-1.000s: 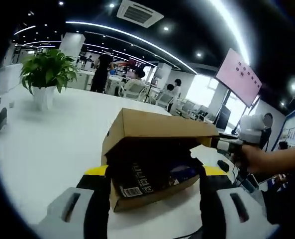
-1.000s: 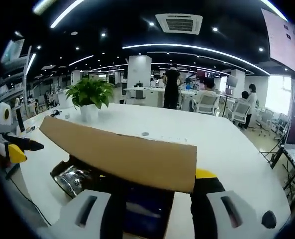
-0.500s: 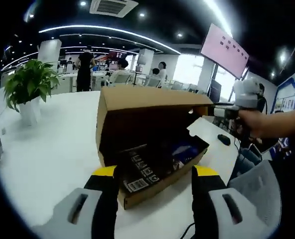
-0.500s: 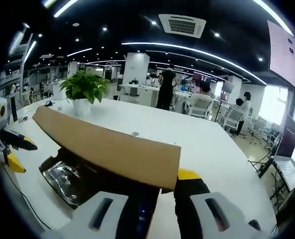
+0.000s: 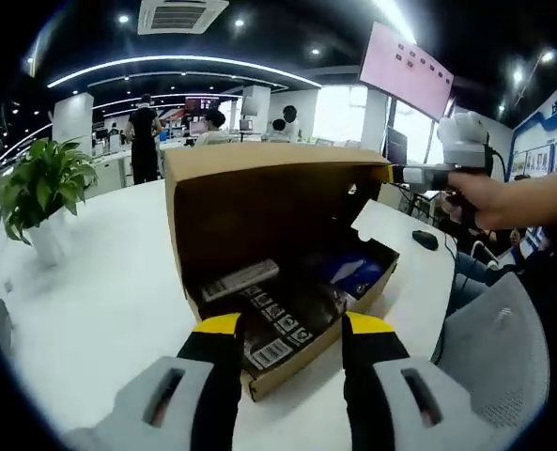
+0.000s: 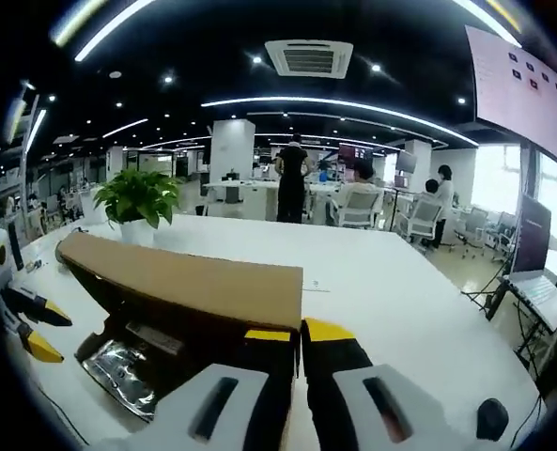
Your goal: Operate the shoe box by opening the lid, removing the specified soft item, and placing it in the target area until the item is outside and the box remains undamaged.
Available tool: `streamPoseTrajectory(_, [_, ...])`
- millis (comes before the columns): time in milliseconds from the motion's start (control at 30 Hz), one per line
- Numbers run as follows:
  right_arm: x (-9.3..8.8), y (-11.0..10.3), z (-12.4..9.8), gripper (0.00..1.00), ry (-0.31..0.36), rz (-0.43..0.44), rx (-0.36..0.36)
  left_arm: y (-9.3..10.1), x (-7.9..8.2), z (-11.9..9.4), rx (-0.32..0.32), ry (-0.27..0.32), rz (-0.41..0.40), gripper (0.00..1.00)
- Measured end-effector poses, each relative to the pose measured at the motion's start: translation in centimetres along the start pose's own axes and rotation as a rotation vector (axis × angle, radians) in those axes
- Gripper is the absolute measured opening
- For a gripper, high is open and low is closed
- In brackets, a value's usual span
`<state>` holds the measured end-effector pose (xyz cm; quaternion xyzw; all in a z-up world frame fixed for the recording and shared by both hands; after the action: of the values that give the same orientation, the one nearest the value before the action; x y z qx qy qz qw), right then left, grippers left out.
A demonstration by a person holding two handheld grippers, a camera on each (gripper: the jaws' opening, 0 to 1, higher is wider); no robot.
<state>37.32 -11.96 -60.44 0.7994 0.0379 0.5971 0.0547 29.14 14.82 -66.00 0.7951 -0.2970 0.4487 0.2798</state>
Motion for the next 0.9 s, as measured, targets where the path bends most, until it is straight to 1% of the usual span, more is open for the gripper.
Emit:
streamPoseTrajectory(67, [0.0, 0.0, 0.0, 0.0, 0.0, -0.001, -0.004, 0.0, -0.1, 0.2, -0.011, -0.031, 0.021, 0.36])
streamPoseTrajectory(100, [0.0, 0.0, 0.0, 0.0, -0.001, 0.002, -0.004, 0.2, -0.1, 0.2, -0.03, -0.056, 0.04, 0.33])
streamPoseTrajectory(267, [0.1, 0.0, 0.2, 0.0, -0.009, -0.011, -0.003, 0.5, -0.1, 0.4, -0.063, -0.095, 0.114, 0.36])
streamPoseTrajectory(333, [0.1, 0.0, 0.2, 0.0, -0.011, 0.007, -0.006, 0.7, -0.4, 0.5, -0.08, -0.133, 0.164, 0.35])
streamPoseTrajectory(367, [0.1, 0.0, 0.3, 0.0, -0.012, 0.024, -0.005, 1.0, -0.8, 0.6, -0.101, -0.162, 0.195, 0.34])
streamPoseTrajectory(433, [0.1, 0.0, 0.3, 0.0, -0.012, 0.023, -0.004, 1.2, -1.3, 0.8, -0.119, -0.206, 0.246, 0.31])
streamPoseTrajectory(500, [0.1, 0.0, 0.2, 0.0, -0.01, 0.016, 0.0, 1.5, -1.7, 1.2, -0.135, -0.239, 0.288, 0.3])
streamPoseTrajectory(533, [0.1, 0.0, 0.2, 0.0, -0.01, 0.006, 0.002, 1.8, -1.9, 1.4, -0.155, -0.251, 0.296, 0.3])
streamPoseTrajectory(633, [0.0, 0.0, 0.1, 0.0, -0.013, 0.001, 0.007, 1.7, -1.8, 2.1, -0.162, -0.265, 0.294, 0.28])
streamPoseTrajectory(733, [0.0, 0.0, -0.1, 0.0, -0.018, 0.015, 0.019, 1.8, -1.5, 2.5, -0.19, -0.282, 0.288, 0.28])
streamPoseTrajectory(800, [-0.1, 0.0, -0.1, 0.0, -0.023, 0.021, 0.026, 1.9, -1.7, 2.7, -0.229, -0.319, 0.283, 0.25])
streamPoseTrajectory(833, [-0.2, 0.0, -0.2, 0.0, -0.025, 0.019, 0.027, 2.1, -2.0, 2.7, -0.264, -0.355, 0.286, 0.24])
streamPoseTrajectory(900, [-0.2, 0.0, -0.3, 0.0, -0.027, 0.017, 0.027, 2.1, -2.6, 2.7, -0.29, -0.419, 0.305, 0.22])
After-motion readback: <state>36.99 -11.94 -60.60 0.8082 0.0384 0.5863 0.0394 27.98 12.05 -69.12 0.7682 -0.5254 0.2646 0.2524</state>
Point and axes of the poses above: the point that each gripper's makers call its tool centre point, and the gripper's own axes: z roughly forward along the fingers, y roughly to its right, x roughly out of its top, the point moved 3 cm from there along -z, roughly backward along the fingers, and after that the axes turned 8 degrees about -x, right-handed, at the moved point
